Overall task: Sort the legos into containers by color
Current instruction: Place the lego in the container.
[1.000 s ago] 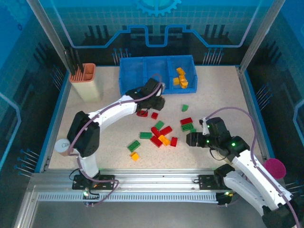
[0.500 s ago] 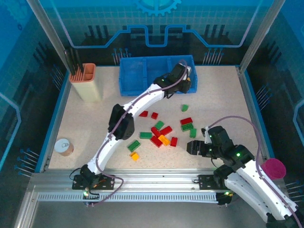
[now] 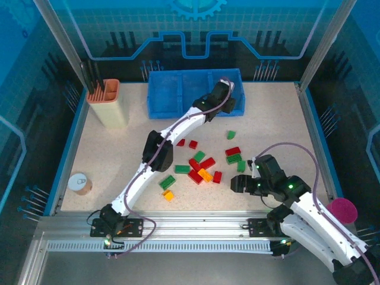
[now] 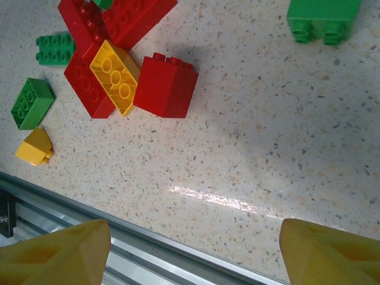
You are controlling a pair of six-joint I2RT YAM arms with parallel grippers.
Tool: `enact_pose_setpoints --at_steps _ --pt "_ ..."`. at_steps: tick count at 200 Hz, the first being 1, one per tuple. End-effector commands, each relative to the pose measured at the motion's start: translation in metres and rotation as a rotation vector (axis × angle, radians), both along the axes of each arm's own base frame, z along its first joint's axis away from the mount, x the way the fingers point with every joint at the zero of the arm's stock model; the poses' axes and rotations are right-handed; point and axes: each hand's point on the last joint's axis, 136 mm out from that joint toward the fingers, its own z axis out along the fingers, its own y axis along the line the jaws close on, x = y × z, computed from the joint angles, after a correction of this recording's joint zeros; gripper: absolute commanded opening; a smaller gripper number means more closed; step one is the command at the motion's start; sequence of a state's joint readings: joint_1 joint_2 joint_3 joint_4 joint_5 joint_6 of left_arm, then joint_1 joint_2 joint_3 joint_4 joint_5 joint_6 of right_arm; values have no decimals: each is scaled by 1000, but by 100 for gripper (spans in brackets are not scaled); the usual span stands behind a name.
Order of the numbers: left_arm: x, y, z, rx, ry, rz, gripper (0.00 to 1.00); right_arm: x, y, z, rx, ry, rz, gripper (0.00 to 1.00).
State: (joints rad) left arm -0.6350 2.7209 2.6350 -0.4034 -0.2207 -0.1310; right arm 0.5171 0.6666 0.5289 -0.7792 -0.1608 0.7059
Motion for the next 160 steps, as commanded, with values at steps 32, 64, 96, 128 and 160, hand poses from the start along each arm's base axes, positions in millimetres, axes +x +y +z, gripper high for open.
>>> enact_pose_setpoints --at_steps 32,64,96,128,160 --pt "-5 -3 120 -132 -181 -92 58 18 17 17 -25 -97 136 76" --pt "-35 -14 175 -262 -201 -214 62 27 24 32 -59 -148 220 76" --pt "-71 -9 215 -334 -202 -287 63 34 39 35 -104 -197 330 75" --pt "-105 36 238 -261 -227 -233 66 41 64 34 -208 -241 476 71" --pt "-148 101 237 -221 -194 -136 67 48 90 25 -347 -245 642 67"
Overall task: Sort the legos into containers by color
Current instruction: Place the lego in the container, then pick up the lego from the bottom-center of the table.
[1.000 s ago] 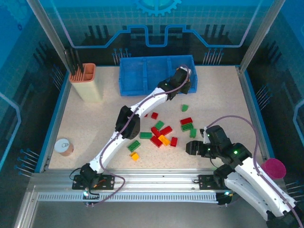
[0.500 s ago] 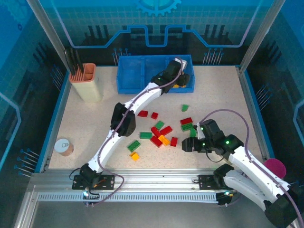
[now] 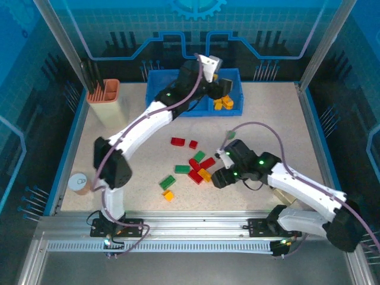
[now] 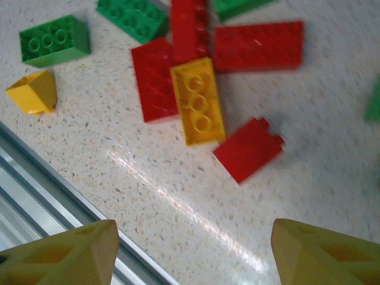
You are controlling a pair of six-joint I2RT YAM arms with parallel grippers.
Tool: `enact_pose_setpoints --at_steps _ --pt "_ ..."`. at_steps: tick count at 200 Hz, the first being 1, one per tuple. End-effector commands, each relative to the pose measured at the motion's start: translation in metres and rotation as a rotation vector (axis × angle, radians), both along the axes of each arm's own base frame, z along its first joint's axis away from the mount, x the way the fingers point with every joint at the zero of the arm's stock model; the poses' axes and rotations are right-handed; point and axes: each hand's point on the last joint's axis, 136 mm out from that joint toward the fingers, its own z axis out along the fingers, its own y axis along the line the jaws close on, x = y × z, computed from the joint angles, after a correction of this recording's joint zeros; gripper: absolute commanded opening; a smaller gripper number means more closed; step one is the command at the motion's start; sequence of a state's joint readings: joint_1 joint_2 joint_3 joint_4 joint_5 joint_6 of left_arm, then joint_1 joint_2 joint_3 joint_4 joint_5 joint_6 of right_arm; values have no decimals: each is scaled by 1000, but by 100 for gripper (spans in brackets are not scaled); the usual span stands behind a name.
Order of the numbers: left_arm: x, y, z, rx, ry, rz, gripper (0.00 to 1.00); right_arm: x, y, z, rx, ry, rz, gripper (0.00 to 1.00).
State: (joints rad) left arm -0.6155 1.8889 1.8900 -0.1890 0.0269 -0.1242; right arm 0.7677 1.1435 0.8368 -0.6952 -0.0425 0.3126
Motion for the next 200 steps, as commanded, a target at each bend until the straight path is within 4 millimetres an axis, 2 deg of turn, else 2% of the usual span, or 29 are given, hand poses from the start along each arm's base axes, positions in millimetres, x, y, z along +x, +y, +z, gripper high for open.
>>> enact_pose_setpoints --at_steps 1,26,54,96,123,146,181,200 --pt "-25 49 6 25 2 80 67 12 15 4 -99 -81 125 67" --pt "-65 103 -8 58 53 163 69 7 29 -10 -177 -61 217 67" --pt "-113 159 -31 96 121 267 70 -3 61 -15 -180 -56 308 67" --pt "-186 215 -64 113 216 352 73 -22 124 -28 -239 -102 503 67" --pt "-218 238 -77 137 256 375 74 -30 155 -40 -303 -192 676 67" --pt "-236 251 -76 156 261 377 75 -32 171 -44 -269 -232 834 70" --pt "-253 261 -74 188 255 370 77 -33 171 -55 -258 -228 1066 74" --pt "-257 264 -76 210 255 362 78 -27 172 -57 -261 -281 1148 76"
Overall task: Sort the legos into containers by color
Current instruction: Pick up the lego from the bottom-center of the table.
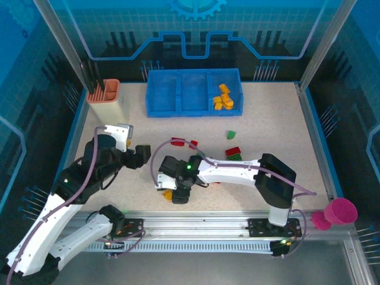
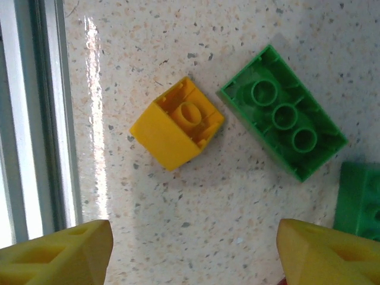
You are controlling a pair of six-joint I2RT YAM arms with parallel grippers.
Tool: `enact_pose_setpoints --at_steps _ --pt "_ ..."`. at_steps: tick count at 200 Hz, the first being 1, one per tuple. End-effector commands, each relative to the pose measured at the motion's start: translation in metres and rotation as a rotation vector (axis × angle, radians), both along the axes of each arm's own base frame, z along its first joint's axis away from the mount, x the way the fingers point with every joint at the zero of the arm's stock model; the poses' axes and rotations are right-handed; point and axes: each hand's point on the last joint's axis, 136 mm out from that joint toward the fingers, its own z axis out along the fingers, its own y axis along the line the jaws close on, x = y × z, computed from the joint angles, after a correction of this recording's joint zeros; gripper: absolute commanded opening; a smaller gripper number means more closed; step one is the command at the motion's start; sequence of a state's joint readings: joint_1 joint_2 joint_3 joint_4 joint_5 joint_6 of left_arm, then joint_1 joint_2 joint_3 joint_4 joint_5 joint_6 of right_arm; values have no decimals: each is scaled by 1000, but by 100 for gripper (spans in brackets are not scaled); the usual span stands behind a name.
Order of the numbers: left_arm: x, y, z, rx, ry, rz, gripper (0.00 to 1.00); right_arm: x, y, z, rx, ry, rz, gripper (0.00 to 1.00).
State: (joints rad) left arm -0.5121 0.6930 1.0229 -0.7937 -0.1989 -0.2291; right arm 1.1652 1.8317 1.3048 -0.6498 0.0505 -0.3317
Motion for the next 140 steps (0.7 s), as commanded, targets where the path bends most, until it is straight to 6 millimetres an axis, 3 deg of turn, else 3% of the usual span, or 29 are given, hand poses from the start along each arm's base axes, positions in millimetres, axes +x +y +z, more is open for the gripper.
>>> enact_pose_setpoints --at_steps 1,38,81,119,140 --pt "-9 11 -8 65 31 3 78 3 6 1 18 -27 210 76" --pt "-10 15 -15 113 36 -4 81 25 12 -5 22 -98 318 78" --pt "-11 13 -16 98 24 -30 84 47 34 -9 86 -154 387 79" --pt "-10 16 -15 112 13 -31 86 52 47 -22 96 -146 434 78" --pt "-9 17 -15 114 11 -29 87 51 48 -30 84 -114 449 71"
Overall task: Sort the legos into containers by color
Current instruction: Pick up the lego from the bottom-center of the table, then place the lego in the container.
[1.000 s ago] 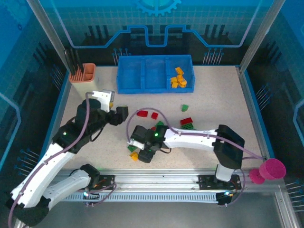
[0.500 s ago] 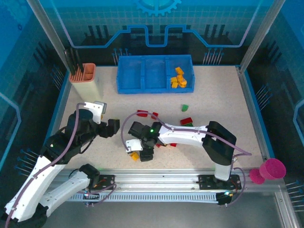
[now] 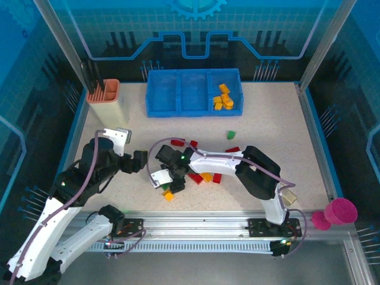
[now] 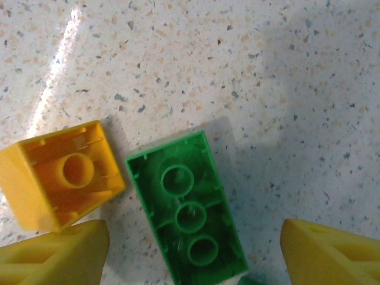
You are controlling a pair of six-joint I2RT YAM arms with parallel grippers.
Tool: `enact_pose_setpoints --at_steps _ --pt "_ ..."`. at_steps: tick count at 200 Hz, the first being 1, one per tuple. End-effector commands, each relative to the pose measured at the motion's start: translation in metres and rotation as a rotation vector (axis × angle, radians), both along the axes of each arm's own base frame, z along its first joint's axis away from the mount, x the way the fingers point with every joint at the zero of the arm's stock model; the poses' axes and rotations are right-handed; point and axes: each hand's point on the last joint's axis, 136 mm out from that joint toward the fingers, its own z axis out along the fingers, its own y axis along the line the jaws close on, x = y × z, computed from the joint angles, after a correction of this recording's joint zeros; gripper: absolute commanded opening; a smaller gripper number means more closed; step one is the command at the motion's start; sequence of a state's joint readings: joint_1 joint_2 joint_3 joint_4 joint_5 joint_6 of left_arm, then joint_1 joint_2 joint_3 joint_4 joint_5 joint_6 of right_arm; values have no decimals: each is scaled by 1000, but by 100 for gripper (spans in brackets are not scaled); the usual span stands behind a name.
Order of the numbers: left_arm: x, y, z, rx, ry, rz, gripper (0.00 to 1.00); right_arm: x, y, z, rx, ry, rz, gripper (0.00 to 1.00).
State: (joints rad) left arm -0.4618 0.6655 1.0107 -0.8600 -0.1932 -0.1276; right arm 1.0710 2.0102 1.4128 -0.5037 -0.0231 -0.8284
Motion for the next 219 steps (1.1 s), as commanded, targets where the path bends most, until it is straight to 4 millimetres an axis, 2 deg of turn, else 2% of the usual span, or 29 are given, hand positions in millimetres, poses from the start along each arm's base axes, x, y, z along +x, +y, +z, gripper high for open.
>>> enact_pose_setpoints --at_steps 1,40,50,60,79,96,117,131,152,171,187,219 --pt "-2 0 -2 13 -5 -20 87 1 9 -5 12 31 54 70" --pt "2 -1 -2 -1 -6 -25 88 -5 3 -14 -30 87 56 40" --pt "3 -1 -3 -2 -2 -21 88 -3 2 -15 -35 82 47 30" --pt "4 -1 -3 -1 1 -17 88 2 1 -14 -31 72 22 26" --pt "7 -1 -3 -11 3 -10 88 23 -2 2 13 34 -61 19" --pt "11 -3 1 -20 -4 -11 88 45 -7 33 94 -2 -144 18" --pt "17 -3 5 -26 -16 5 88 84 -19 87 256 -41 -294 17" --pt "23 0 4 -21 -12 33 88 120 -37 122 356 -68 -423 17" --pt "30 2 -8 2 29 65 86 175 -70 155 426 -115 -596 17" --pt "37 0 -19 10 79 86 85 222 -95 164 448 -161 -716 16" --pt "43 -5 -25 -7 110 92 85 261 -111 163 464 -197 -798 16" --pt "57 -18 -42 -68 180 106 87 318 -114 148 462 -202 -867 17"
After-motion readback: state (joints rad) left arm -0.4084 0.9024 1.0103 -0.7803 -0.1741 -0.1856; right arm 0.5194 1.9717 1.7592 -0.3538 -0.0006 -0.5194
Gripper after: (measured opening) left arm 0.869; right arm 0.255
